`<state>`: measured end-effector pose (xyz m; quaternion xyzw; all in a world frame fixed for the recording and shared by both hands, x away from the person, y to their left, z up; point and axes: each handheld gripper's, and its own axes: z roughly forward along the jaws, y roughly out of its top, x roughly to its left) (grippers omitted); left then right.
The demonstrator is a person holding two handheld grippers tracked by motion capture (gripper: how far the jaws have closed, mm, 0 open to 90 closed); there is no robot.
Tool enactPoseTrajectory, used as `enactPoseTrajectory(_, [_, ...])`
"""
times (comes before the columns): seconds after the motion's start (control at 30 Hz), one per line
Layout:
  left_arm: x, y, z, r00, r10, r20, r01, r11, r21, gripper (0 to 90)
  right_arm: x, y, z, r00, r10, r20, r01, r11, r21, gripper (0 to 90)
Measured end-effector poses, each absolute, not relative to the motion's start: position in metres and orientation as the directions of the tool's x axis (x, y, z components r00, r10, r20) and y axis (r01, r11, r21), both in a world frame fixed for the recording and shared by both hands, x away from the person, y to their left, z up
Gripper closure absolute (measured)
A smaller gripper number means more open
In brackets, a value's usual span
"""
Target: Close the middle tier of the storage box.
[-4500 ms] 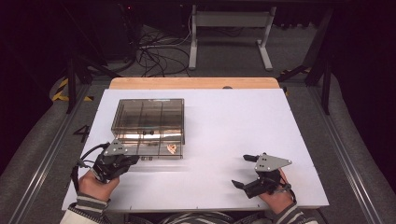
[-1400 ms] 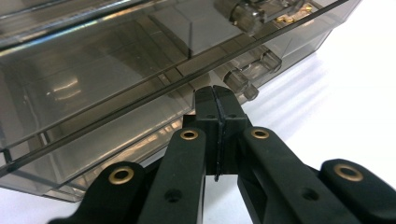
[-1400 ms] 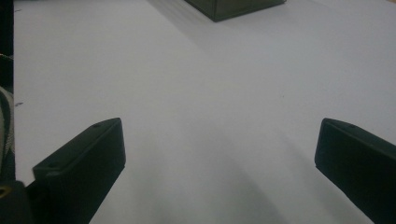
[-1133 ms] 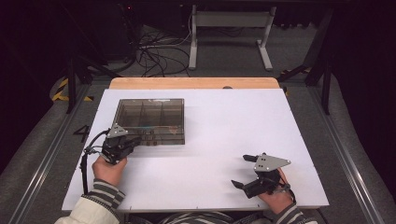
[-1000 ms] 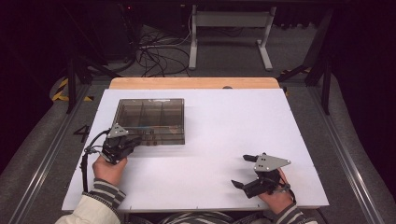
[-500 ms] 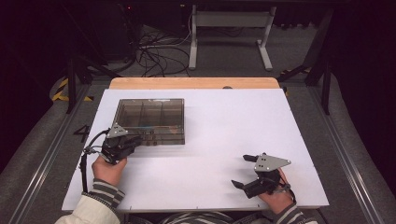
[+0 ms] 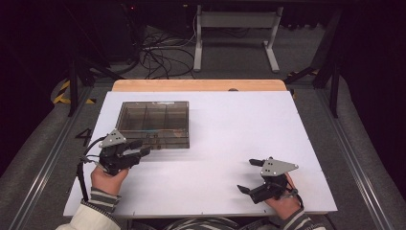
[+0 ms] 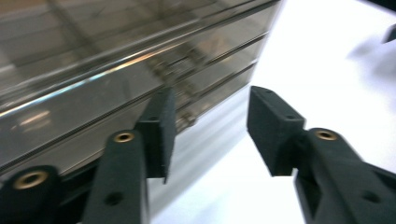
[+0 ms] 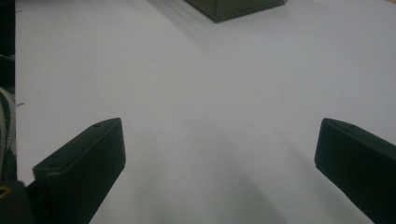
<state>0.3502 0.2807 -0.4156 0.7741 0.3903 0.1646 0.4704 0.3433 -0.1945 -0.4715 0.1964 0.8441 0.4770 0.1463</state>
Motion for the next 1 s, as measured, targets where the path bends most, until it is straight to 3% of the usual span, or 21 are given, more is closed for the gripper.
enactPoseTrajectory(0.27, [0.34, 0.269, -0.411, 0.688, 0.712, -0.139, 0.425, -0.241, 0.873, 17.7, 0.343, -0.195, -0.471, -0.88, 0.471, -0.06, 0.192, 0.468, 0.863, 2.3])
enactPoseTrajectory(0.37, [0.338, 0.268, -0.412, 0.727, 0.672, -0.139, 0.408, -0.26, 0.875, 12.4, 0.343, -0.195, -0.471, -0.88, 0.471, -0.061, 0.191, 0.468, 0.863, 2.3])
enactPoseTrajectory(0.57, [0.327, 0.264, -0.417, 0.763, 0.628, -0.154, 0.376, -0.237, 0.896, 10.2, 0.343, -0.195, -0.471, -0.88, 0.47, -0.061, 0.19, 0.468, 0.863, 2.3])
enactPoseTrajectory(0.83, [0.32, 0.262, -0.432, 0.768, 0.628, -0.126, 0.359, -0.259, 0.896, 9.6, 0.343, -0.194, -0.472, -0.88, 0.471, -0.063, 0.189, 0.469, 0.863, 2.3])
enactPoseTrajectory(1.0, [0.314, 0.266, -0.453, 0.764, 0.63, -0.141, 0.339, -0.206, 0.918, 9.7, 0.343, -0.194, -0.472, -0.881, 0.469, -0.063, 0.188, 0.469, 0.863, 2.3])
